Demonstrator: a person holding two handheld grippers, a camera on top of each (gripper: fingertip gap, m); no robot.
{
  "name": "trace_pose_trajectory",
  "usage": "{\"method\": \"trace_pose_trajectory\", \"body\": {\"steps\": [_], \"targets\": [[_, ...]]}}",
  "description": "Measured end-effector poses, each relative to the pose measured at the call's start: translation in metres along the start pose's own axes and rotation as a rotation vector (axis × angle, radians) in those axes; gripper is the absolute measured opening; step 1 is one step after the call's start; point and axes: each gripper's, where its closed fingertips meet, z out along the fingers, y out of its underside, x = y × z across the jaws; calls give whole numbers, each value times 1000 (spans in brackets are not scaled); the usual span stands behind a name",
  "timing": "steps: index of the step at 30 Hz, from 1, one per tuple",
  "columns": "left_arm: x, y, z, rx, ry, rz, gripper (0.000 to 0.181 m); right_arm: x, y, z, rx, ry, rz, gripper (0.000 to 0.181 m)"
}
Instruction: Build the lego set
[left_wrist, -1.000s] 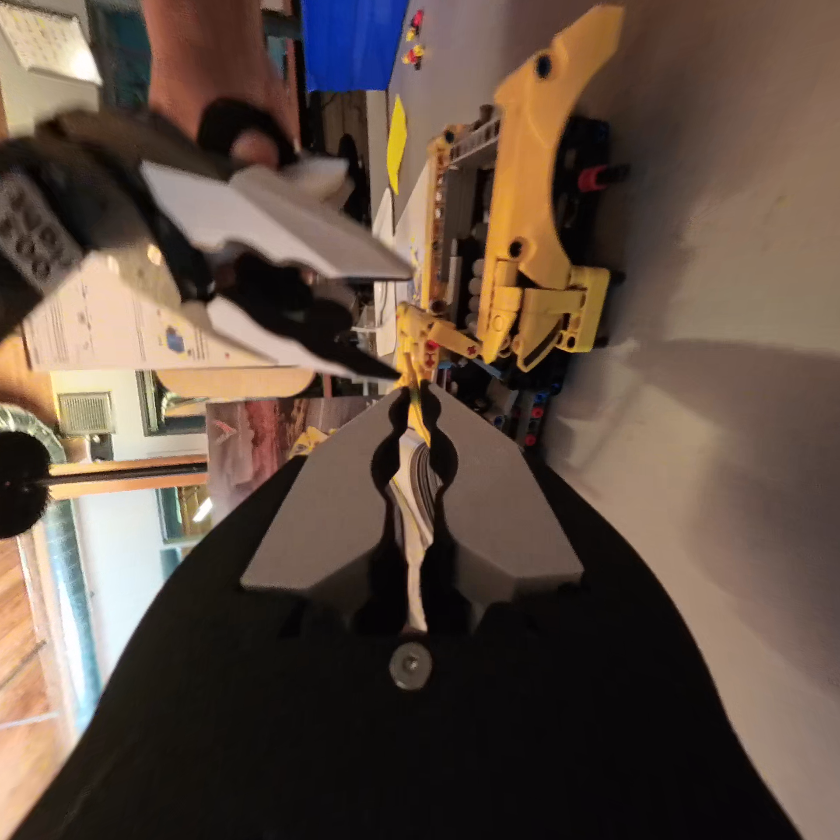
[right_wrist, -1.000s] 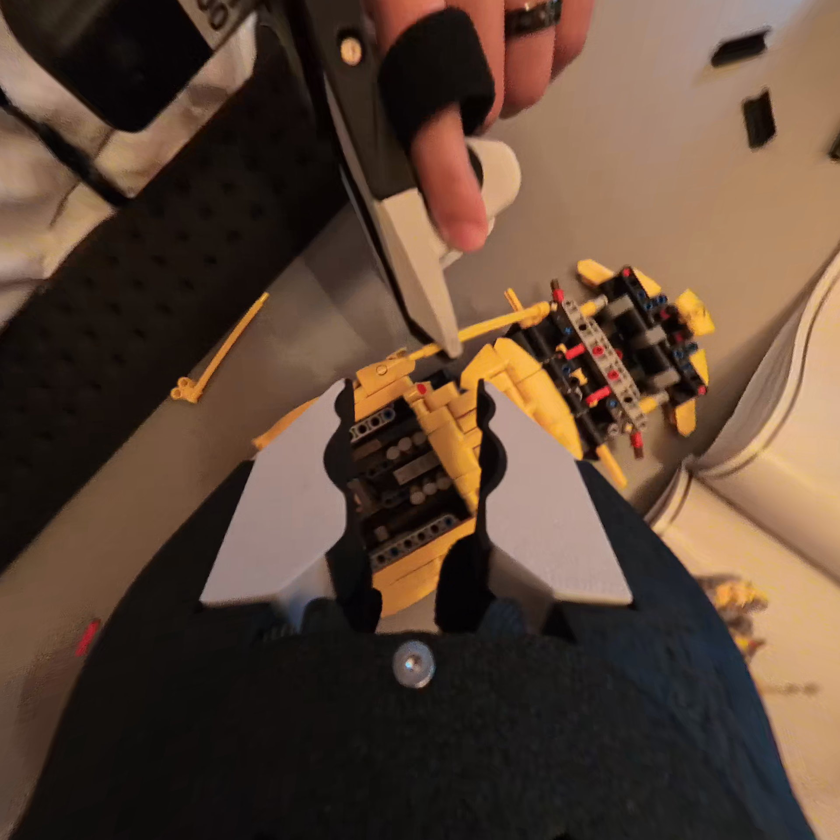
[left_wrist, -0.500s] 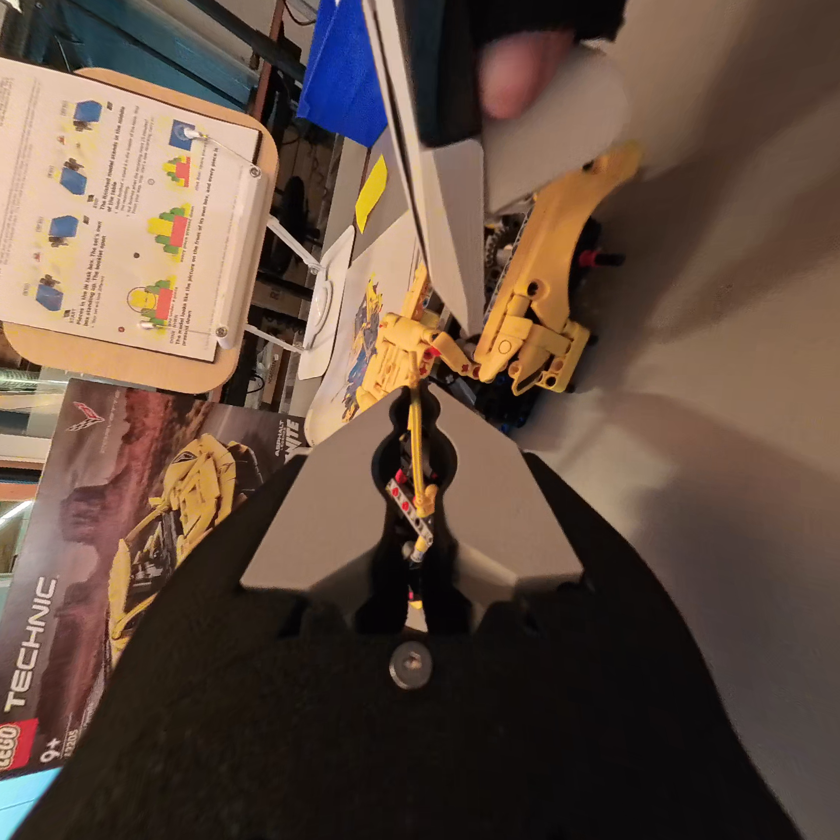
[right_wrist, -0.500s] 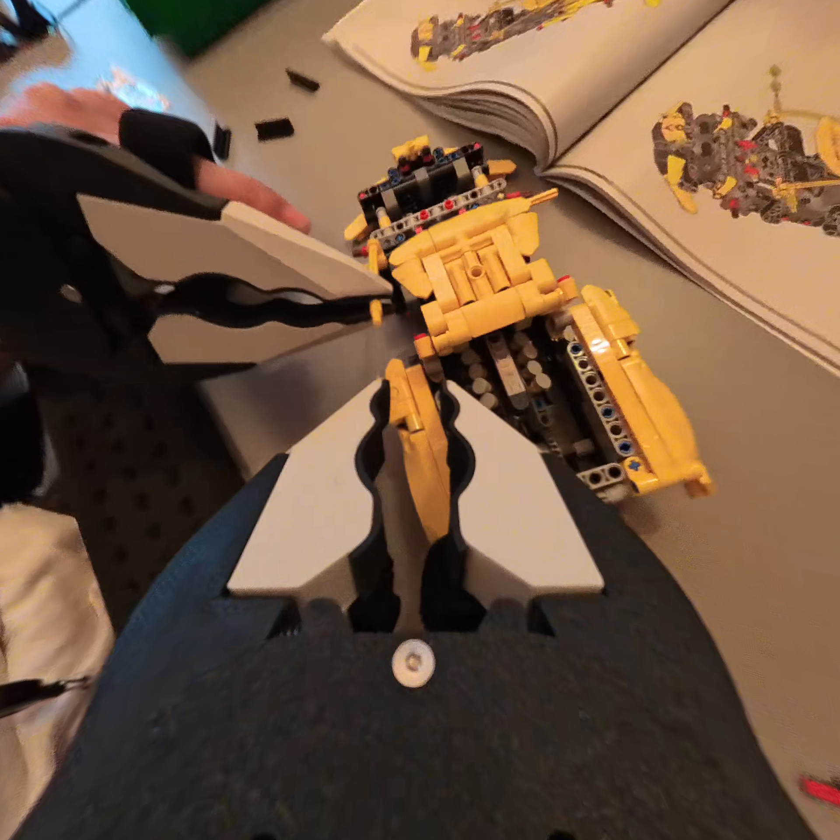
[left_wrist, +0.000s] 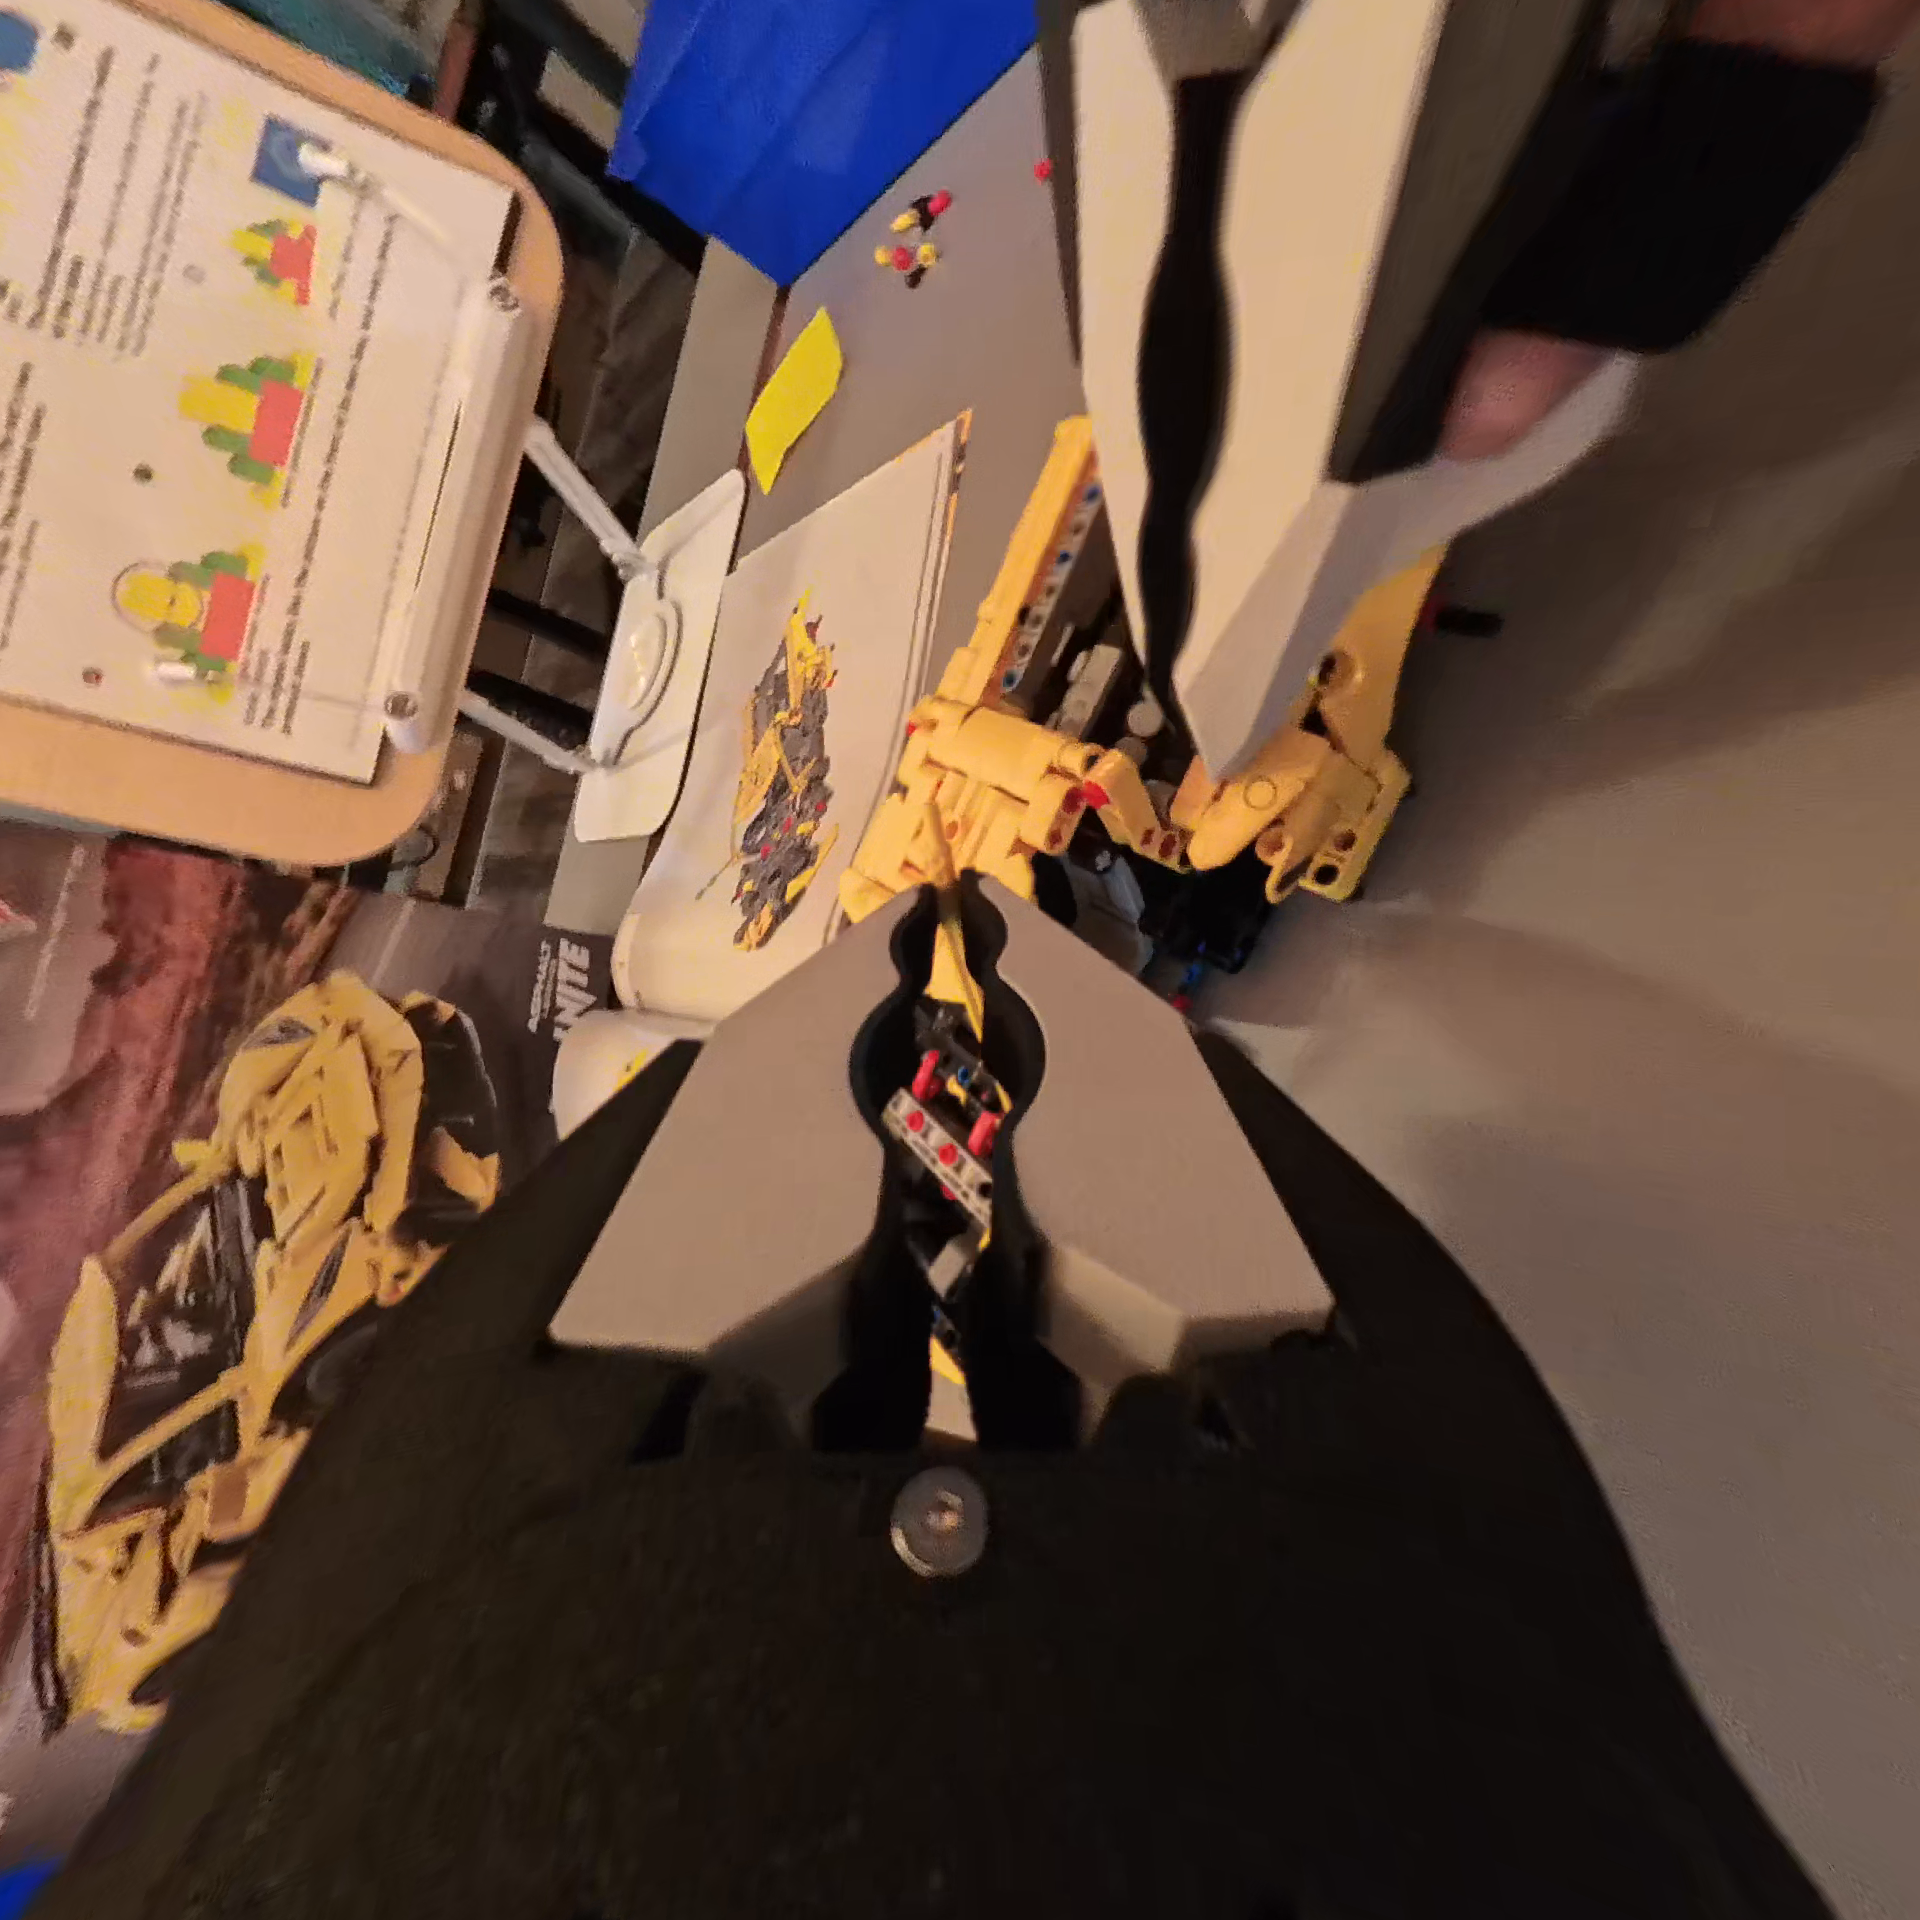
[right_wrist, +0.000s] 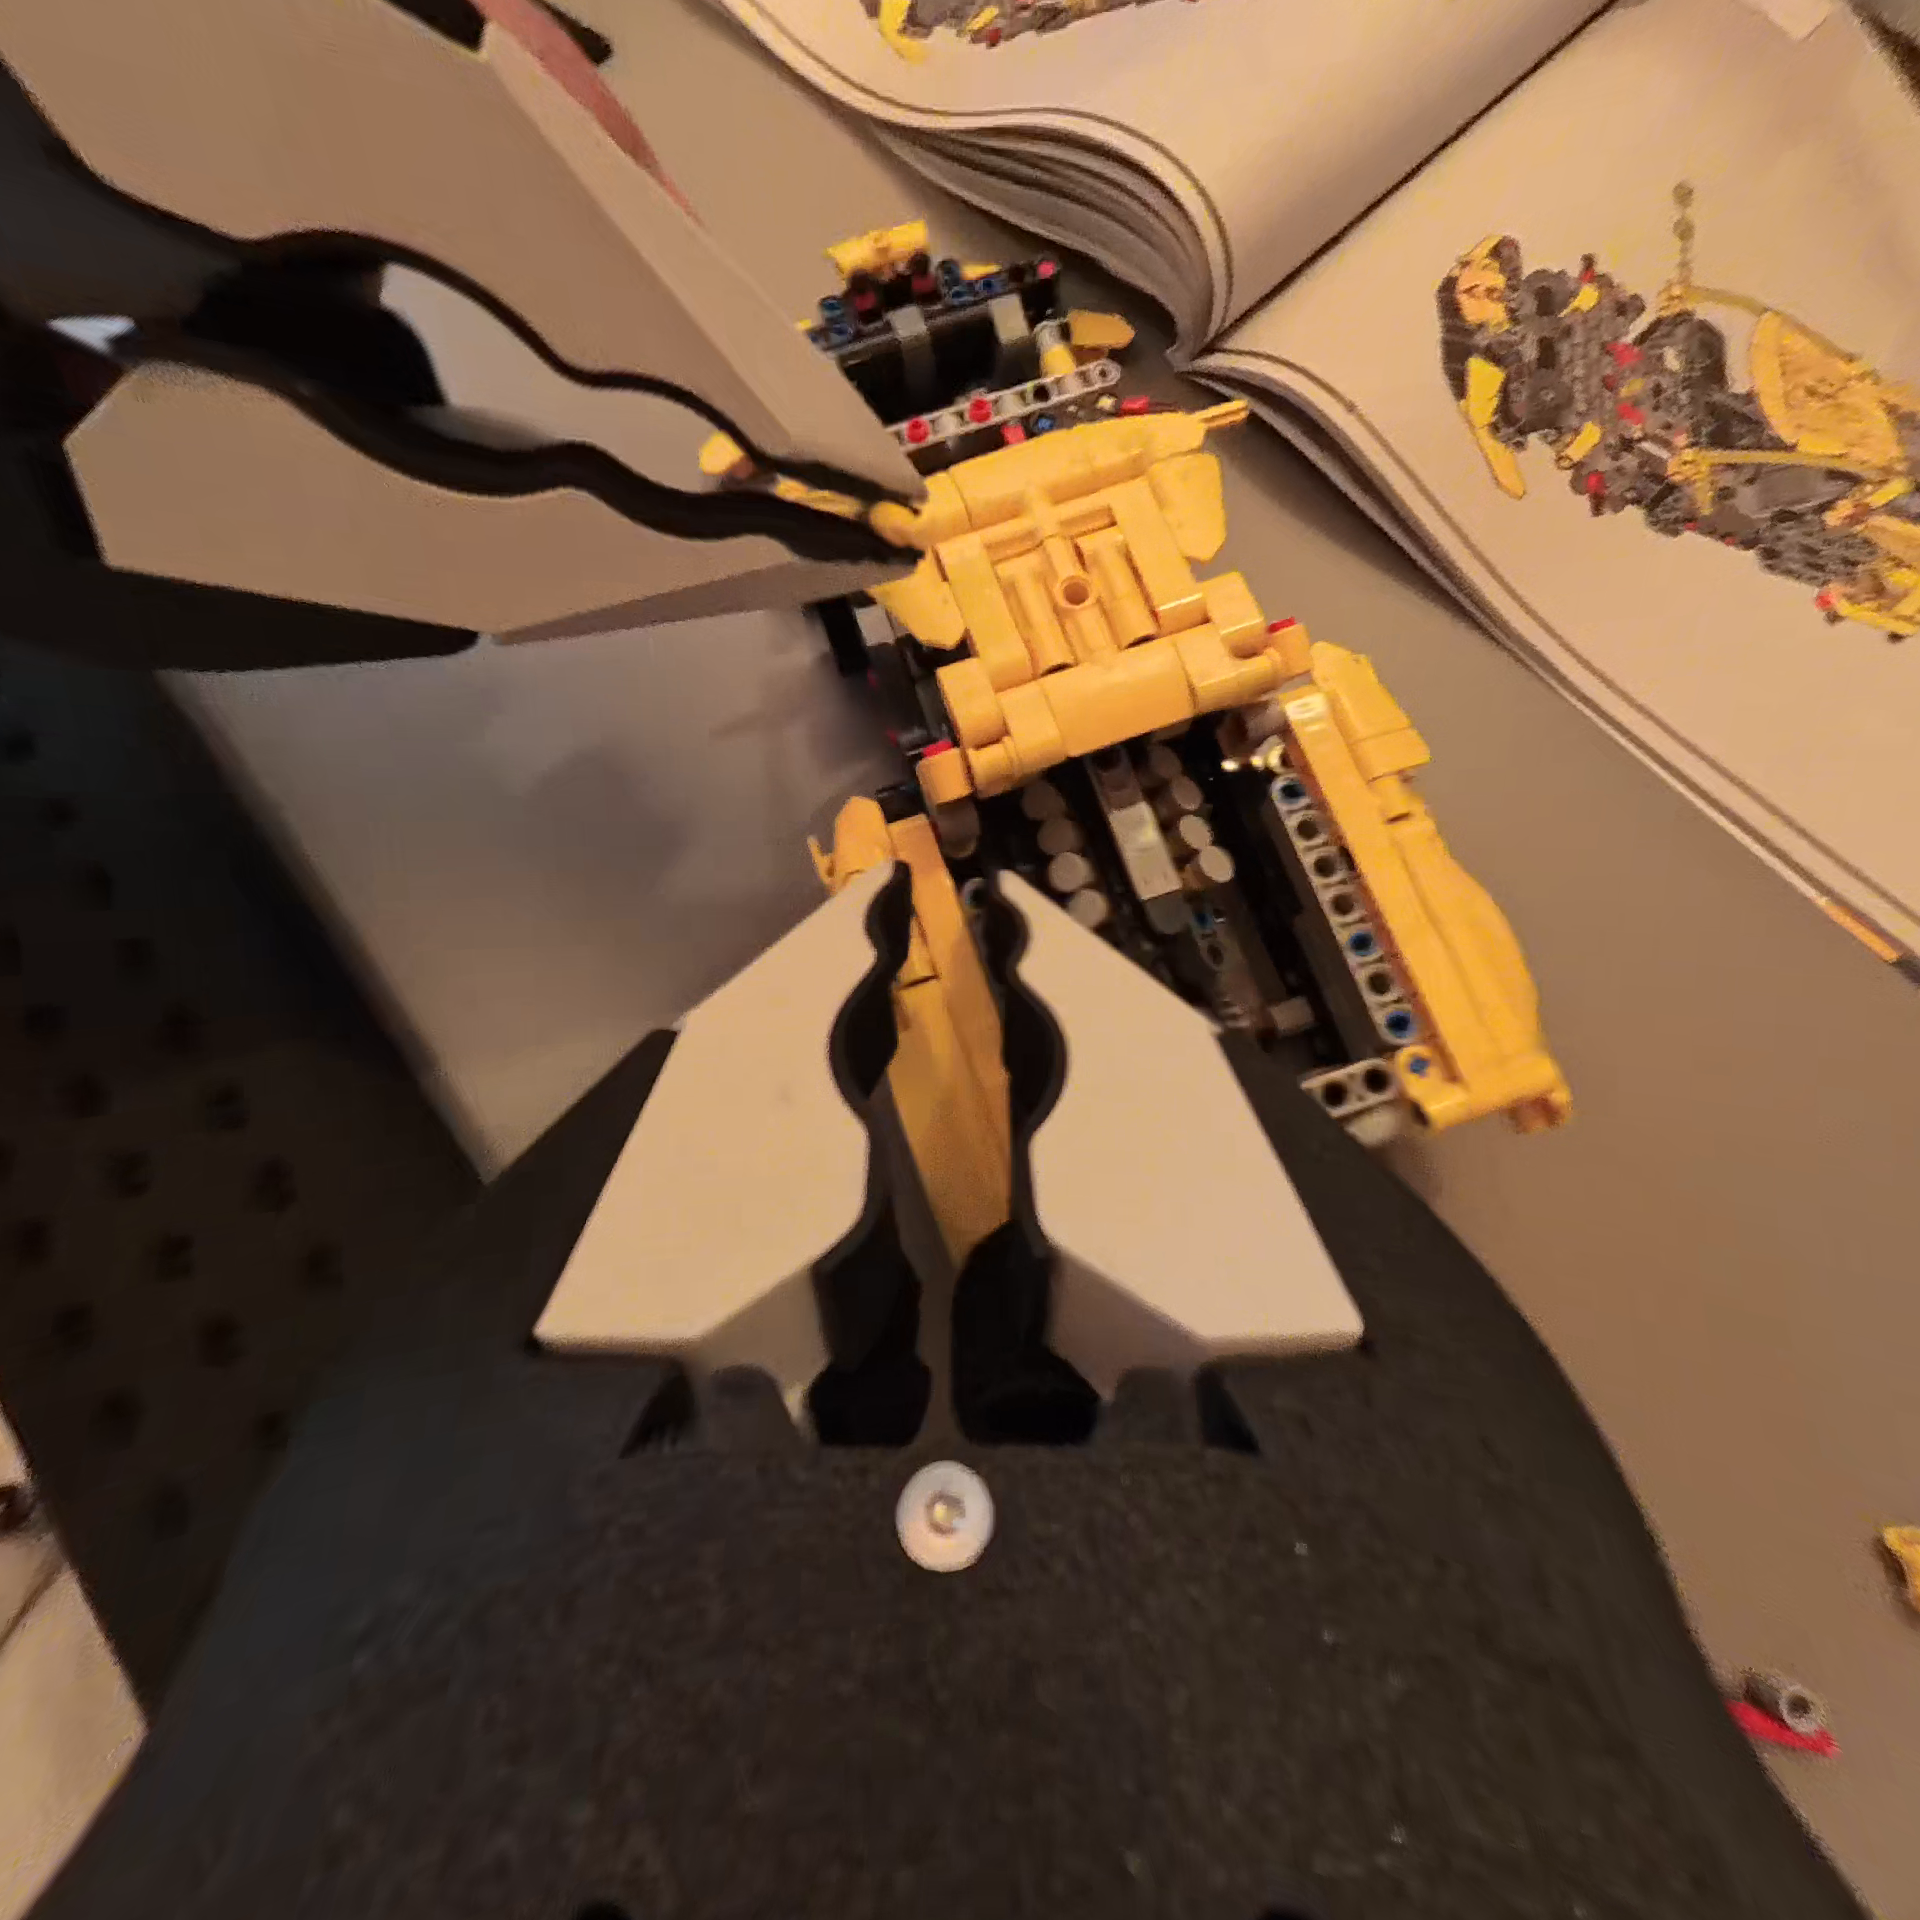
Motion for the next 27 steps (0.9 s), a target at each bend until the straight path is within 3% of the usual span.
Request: {"method": "trace_pose_trajectory", "body": {"steps": [3, 8, 10, 14, 16, 23, 27], "targets": [[5, -8, 1, 16, 42, 63, 3, 6, 5, -5, -20, -52, -5, 8], [15, -28, 1, 51, 112, 55, 3, 38, 13, -17, -61, 10, -83, 8], [14, -34, 8, 46, 103, 27, 3, 49, 15, -21, -62, 53, -36, 8], [-2, -28, 21, -27, 10, 40, 4, 38, -3, -22, 144, 108, 264, 20], [-6, -25, 23, -27, 28, -22, 4, 46, 6, -15, 156, 227, 349, 24], [-6, -25, 17, 55, 214, -321, 2, 37, -9, -3, 243, 214, 446, 30], [-1, -26, 14, 60, 207, -356, 2, 46, -7, -4, 227, 247, 388, 14]]}}
